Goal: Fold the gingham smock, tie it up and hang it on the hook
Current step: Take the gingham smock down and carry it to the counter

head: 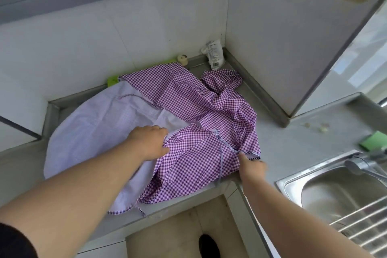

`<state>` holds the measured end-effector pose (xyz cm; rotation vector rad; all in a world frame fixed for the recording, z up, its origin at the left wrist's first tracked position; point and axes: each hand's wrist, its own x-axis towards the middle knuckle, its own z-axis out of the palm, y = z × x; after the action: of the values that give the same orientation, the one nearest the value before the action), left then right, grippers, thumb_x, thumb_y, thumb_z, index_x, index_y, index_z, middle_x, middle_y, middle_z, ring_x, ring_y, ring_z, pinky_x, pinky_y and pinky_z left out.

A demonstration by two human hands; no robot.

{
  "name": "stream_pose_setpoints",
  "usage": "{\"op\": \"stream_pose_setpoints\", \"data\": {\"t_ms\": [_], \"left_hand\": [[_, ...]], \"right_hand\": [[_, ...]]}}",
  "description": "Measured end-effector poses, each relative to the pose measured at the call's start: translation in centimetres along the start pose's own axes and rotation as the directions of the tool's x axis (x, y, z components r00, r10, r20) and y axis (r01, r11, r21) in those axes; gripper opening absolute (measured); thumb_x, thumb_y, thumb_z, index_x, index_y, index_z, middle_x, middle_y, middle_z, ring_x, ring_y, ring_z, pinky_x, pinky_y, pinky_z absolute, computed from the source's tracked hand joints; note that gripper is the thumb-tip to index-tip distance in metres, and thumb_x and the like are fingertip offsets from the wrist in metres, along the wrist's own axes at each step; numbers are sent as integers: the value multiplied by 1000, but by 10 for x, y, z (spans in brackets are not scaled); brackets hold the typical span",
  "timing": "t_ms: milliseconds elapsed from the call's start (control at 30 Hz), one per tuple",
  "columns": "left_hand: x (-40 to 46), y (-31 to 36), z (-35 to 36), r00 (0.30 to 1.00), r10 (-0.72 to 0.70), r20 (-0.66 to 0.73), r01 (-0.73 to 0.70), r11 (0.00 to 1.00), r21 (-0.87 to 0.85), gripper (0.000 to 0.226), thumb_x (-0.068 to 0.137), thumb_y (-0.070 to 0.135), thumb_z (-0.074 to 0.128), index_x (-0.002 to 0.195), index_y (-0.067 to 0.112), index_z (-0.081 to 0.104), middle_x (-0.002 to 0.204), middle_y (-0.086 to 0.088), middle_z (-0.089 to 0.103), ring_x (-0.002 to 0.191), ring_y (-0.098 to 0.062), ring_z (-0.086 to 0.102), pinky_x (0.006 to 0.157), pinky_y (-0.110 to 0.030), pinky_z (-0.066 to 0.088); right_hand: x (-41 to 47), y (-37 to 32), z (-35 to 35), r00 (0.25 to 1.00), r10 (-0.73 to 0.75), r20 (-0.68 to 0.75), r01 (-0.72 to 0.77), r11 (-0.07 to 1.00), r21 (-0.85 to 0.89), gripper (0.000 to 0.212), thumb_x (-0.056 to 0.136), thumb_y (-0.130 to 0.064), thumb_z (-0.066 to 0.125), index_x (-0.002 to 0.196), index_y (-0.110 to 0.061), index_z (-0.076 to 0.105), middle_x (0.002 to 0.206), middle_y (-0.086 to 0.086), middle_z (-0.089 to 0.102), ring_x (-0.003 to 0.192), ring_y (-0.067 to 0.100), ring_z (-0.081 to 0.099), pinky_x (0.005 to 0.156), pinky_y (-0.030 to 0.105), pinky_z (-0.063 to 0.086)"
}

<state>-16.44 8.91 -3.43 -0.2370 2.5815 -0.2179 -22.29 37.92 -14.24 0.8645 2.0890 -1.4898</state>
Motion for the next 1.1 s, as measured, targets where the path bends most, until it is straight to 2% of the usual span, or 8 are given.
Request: {"op": "stream_pose_setpoints", "data": {"t_ms": [100,233,333,433,600,733,867,1100], "left_hand": [[-1,1,-5,1000,22,-3,-22,1000,-5,57,98,64,52,139,24,51,131,-1,60,113,-24,61,84,-40,46],[-3,-1,-13,996,82,19,-82,997,12,57,99,65,50,142,27,50,135,-1,59,117,-25,61,85,-40,45],[-5,-7,-22,995,102,5,-102,995,12,61,100,66,46,148,29,47,145,0,56,126,-26,59,97,-43,49],[-6,-17,-37,992,117,-52,-119,992,-36,58,102,61,50,152,31,47,153,0,51,135,-26,55,106,-43,48],[-7,-35,-78,943,203,-263,-241,963,-122,56,101,48,59,152,35,42,156,0,45,135,-28,54,108,-46,49],[-21,-36,-123,856,287,-431,-398,897,-192,77,96,23,68,159,43,28,171,5,32,152,-26,41,123,-46,36],[-50,-35,-167,809,438,-393,-515,850,-112,98,90,-2,65,162,50,24,176,9,18,159,-16,24,128,-37,25],[-88,-35,-183,782,538,-315,-607,772,-189,8,94,26,71,101,20,71,104,2,75,94,-19,70,88,-38,57]], "right_hand": [[1,-4,13,989,141,40,-145,983,115,92,83,-26,86,152,-3,29,147,20,49,128,41,58,108,52,51],[9,-26,19,983,182,24,-183,961,208,54,105,-16,49,156,-15,33,155,14,45,136,38,49,115,50,43],[6,-45,11,1000,13,-27,-5,960,280,53,102,-5,35,153,-18,39,147,12,53,116,32,57,97,43,50],[-5,-71,4,961,-275,-41,274,962,-16,59,97,6,36,148,-22,48,138,11,59,99,28,62,72,31,54],[-63,-130,3,623,-693,361,781,536,-319,45,105,3,41,118,-25,75,120,-5,67,101,20,68,82,30,59],[-130,-169,-4,363,-626,690,931,218,-291,35,105,-5,51,106,-25,80,115,-11,69,100,9,66,97,35,53],[-203,-195,-17,234,-501,833,972,119,-202,28,104,-13,59,102,-33,78,107,-21,68,99,3,65,95,32,54],[-274,-219,-40,148,-557,817,988,50,-145,22,103,-18,64,100,-35,77,106,-17,73,102,4,67,96,25,52]]}}
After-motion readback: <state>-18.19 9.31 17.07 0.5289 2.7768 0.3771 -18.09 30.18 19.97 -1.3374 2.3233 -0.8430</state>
